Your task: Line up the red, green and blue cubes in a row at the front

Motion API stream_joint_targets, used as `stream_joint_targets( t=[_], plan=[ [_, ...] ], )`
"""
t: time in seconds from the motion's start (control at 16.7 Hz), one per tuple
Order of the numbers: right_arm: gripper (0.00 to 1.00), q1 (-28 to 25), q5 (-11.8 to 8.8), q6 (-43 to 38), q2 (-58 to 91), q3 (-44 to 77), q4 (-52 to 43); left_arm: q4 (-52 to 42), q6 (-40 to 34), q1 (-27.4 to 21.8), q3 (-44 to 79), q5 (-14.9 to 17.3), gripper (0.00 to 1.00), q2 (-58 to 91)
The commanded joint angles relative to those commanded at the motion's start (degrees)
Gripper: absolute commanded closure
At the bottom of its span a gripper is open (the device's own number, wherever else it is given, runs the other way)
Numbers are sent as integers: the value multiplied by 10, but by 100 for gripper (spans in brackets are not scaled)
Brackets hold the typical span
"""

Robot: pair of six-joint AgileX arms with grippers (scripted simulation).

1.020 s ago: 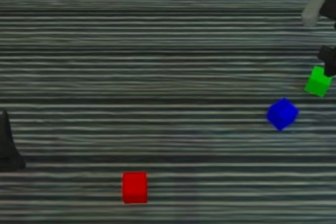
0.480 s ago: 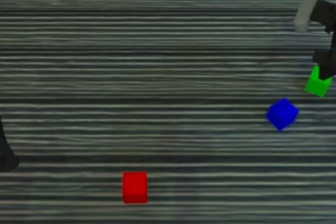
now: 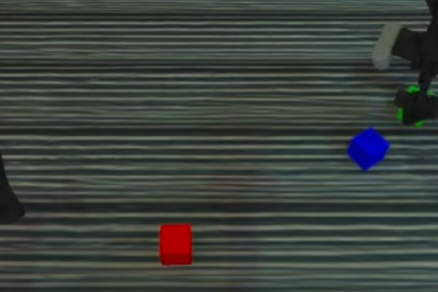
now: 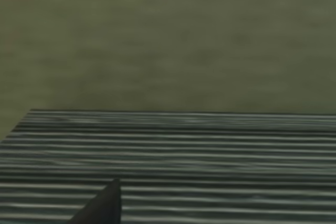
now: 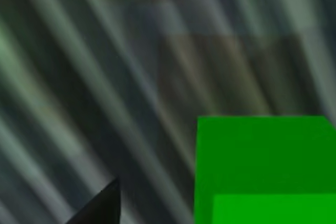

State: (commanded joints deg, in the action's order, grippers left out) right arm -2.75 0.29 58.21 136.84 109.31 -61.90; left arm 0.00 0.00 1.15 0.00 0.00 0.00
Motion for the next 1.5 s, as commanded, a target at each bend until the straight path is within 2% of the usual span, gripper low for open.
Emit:
stream_joint_targets(
  t=[0.36, 1.14, 1.5],
  plan=[
    [0, 0, 0, 0, 11, -31, 36, 0, 0, 0, 0, 0, 0, 0],
    [98, 0, 0, 0, 11, -31, 36, 0, 0, 0, 0, 0, 0, 0],
    [100, 0, 0, 0, 11, -31, 36, 0, 0, 0, 0, 0, 0, 0]
  ],
)
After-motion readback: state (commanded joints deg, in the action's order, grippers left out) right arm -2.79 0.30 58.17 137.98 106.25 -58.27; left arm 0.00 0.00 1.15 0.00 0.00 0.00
